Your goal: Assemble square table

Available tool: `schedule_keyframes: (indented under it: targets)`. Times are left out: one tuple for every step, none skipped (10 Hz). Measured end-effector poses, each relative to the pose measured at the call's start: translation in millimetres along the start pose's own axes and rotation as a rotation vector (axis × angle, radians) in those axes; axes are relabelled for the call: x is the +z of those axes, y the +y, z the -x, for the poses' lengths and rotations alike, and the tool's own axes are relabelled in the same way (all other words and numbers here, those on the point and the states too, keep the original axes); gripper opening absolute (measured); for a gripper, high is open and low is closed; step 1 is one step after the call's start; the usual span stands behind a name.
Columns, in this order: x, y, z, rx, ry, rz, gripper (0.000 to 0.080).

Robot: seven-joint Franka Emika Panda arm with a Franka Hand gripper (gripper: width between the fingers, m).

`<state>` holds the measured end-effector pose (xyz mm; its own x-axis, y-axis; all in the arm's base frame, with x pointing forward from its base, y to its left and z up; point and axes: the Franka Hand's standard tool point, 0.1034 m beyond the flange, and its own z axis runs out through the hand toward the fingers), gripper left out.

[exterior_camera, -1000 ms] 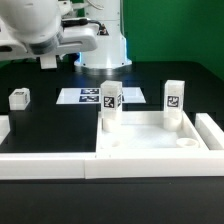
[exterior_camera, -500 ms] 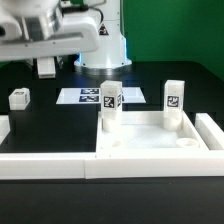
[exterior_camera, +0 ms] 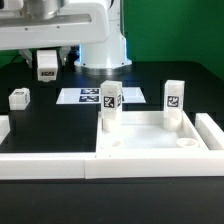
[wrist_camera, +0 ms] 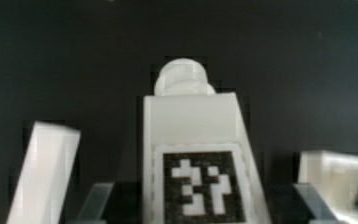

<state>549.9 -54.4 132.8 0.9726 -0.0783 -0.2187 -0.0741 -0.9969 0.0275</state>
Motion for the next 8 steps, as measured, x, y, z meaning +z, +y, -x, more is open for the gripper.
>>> schedule_keyframes:
  targets:
    - [5.8,-23.8,5.3,0.068,0.056,-0.003,0.0291]
    - [3.1,-50.5,-8.2,0.115,0.183,-0.015,0.0291]
    - [1.7,-61.4,-9.4,0.094,0.235,-0.019,0.0291]
    - [2.7,-59.1,-11.5,0.095,0.284,-0.023,0.0291]
    - [3.7,-63.1,-16.2,0.088,0.404,-0.034,0.0291]
    - [6.3,-65.2,-15.3,0.083,0.436,-0.037,0.0291]
    - [2.4,-68.6,-19.9,0.075,0.558,-0.048,0.0291]
    - [2.2,-71.9,-19.1,0.068,0.666,-0.058,0.0291]
